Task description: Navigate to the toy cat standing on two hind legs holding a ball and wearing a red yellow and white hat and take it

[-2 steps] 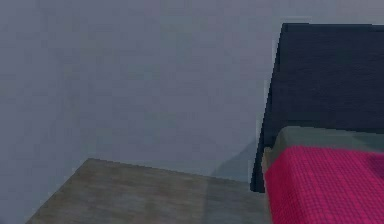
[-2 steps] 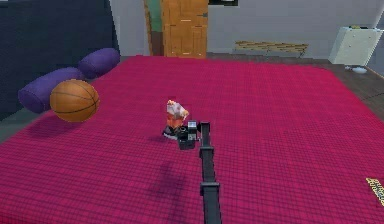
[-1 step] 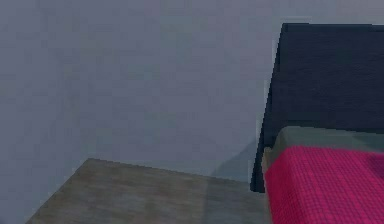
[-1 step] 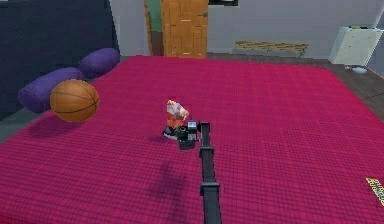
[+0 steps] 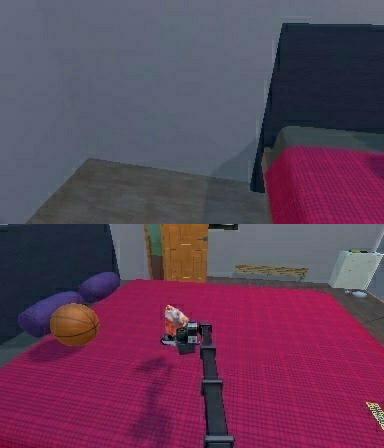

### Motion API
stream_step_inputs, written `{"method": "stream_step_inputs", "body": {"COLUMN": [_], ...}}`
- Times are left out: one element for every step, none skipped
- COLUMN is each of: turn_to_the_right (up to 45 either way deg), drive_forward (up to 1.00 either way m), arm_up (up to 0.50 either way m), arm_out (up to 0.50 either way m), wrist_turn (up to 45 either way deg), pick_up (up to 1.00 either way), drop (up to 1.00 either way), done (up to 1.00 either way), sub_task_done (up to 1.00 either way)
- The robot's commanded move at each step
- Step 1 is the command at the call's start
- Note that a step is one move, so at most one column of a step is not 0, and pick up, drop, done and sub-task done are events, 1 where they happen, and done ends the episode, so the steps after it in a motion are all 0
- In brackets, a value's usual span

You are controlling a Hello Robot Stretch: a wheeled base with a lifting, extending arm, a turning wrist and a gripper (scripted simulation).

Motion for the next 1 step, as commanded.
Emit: {"method": "stream_step_inputs", "body": {"turn_to_the_right": [0.0], "drive_forward": [0.0], "arm_up": [0.0], "arm_out": [0.0], "wrist_turn": [0.0], "pick_up": [0.0], "drop": [0.0], "done": [1.0], "sub_task_done": [0.0]}}
